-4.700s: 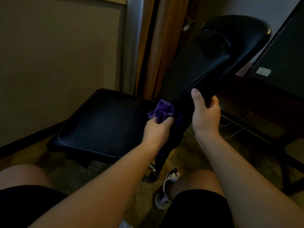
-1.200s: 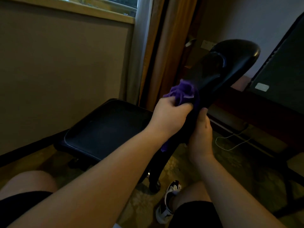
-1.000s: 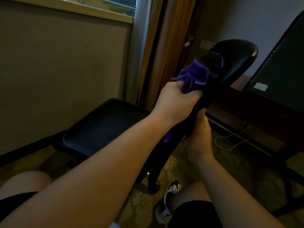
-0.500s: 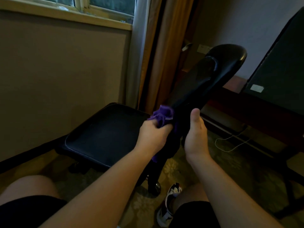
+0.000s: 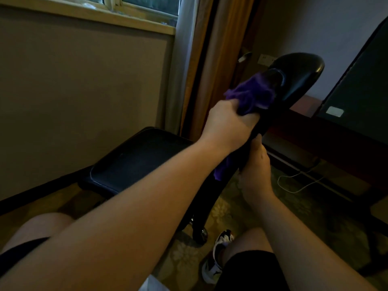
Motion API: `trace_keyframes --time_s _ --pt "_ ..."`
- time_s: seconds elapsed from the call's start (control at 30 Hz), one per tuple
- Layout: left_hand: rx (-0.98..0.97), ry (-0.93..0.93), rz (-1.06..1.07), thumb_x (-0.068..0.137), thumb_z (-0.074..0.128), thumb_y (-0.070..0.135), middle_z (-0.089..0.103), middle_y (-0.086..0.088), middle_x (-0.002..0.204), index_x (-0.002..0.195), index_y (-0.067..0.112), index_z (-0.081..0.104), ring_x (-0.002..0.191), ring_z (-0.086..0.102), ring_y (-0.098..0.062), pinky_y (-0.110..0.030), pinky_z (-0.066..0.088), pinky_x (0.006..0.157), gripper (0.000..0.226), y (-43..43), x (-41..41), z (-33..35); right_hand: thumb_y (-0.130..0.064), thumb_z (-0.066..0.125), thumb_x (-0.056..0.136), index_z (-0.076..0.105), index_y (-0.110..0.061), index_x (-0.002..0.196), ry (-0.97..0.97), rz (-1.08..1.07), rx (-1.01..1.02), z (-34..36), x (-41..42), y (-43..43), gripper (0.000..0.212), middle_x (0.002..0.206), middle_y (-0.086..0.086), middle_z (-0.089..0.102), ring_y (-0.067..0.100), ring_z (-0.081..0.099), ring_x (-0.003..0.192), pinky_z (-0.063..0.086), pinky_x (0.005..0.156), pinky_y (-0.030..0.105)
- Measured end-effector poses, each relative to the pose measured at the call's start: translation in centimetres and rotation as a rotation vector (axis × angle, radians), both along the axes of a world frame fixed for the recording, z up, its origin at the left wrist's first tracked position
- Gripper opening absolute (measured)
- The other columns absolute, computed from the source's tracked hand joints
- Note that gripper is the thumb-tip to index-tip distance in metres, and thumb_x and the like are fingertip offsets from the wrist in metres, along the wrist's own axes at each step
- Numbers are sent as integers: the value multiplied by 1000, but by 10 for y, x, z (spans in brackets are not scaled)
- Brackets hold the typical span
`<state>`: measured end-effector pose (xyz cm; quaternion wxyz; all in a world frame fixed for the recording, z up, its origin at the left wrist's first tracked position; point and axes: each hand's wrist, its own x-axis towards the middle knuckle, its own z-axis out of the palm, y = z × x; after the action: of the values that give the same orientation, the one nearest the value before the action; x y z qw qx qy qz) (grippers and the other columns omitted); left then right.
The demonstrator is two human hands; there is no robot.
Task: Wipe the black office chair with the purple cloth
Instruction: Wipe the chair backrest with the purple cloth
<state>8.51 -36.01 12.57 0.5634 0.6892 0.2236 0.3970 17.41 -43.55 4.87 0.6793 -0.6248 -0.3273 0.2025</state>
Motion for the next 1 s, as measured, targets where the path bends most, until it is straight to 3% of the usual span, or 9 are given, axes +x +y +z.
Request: trace_keyframes --time_s 0.1,0.23,0.4,0.5,0.53,0.6,0.73,0.87,1.0 --pt "10 32 -55 90 67 27 74 5 92 98 26 70 77 71 -2 -18 56 66 9 6 2 9 -100 55 53 61 -10 108 25 0 1 1 -1 -1 106 124 30 60 47 59 116 43 100 69" --pt "-66 31 -72 91 67 24 75 -1 95 98 22 71 88 72 -12 -39 58 86 9 5 -7 -30 -99 55 56 66 -15 111 18 -18 -10 1 1 -1 101 118 18 69 35 66 110 47 101 63" --pt "-69 105 22 90 69 27 74 3 95 95 29 70 85 71 -6 -33 56 80 6 12 -27 -90 -97 48 66 62 -15 121 -38 -42 -6 0 2 2 100 125 26 59 32 60 113 43 103 61" --pt "-145 115 29 89 70 26 72 -1 100 97 24 69 88 71 -12 -39 58 82 9 13 -34 -108 -92 45 75 63 -7 113 -56 -29 -29 -3 6 2 95 111 27 64 38 65 103 49 97 56" --pt "-117 105 43 89 71 26 71 -1 100 96 24 69 88 71 -11 -38 58 83 8 11 -33 -107 -92 44 75 64 -12 110 -58 -37 -29 -3 6 2 90 95 15 64 34 65 102 50 95 51" --pt "6 85 84 88 71 26 70 2 98 91 27 68 86 68 -4 -30 56 79 4 7 -25 -93 -92 44 74 64 -19 112 -48 -50 -23 -3 6 3 84 128 18 51 31 61 109 48 96 40" --pt "144 22 103 88 70 25 66 10 89 78 36 62 81 64 5 -18 50 72 17 -2 -7 -52 -79 57 77 67 -18 101 37 -8 52 -1 9 5 66 112 26 66 37 64 103 48 90 48" --pt "215 19 79 90 69 20 65 9 100 90 32 64 92 64 -3 -27 55 83 13 -3 -2 -42 -57 54 91 67 -18 104 18 -27 71 -6 15 5 44 106 19 66 30 63 94 47 82 46" --pt "353 87 88 89 69 12 62 7 110 98 24 64 102 62 -6 -37 54 95 16 6 -5 -60 -69 47 89 65 -17 104 -22 -37 55 -8 14 7 57 110 23 67 31 65 95 49 86 43"
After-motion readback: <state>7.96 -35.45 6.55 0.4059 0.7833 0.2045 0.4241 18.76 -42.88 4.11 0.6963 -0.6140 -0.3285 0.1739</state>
